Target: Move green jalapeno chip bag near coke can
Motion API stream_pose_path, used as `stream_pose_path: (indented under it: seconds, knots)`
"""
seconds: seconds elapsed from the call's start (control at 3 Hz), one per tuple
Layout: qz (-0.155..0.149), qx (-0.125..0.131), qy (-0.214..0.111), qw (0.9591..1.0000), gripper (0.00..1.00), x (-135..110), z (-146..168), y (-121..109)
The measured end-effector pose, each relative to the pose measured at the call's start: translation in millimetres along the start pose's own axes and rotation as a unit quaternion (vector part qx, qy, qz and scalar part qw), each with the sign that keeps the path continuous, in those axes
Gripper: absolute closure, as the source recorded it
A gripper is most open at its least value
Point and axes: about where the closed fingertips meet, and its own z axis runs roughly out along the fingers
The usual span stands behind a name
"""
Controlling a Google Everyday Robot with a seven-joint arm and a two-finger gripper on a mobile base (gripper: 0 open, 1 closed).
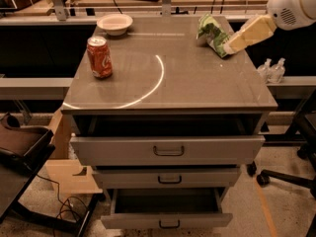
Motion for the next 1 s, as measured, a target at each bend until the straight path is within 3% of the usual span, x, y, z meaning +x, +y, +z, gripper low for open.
stream_pose_path:
  seconds: [0.33, 1.0]
  knots:
    - [0.040, 0.034, -0.028, 0.9982, 0.00, -8, 28, -24]
    - [0.053, 0.033, -0.009, 0.9980, 0.00, -7, 42, -19]
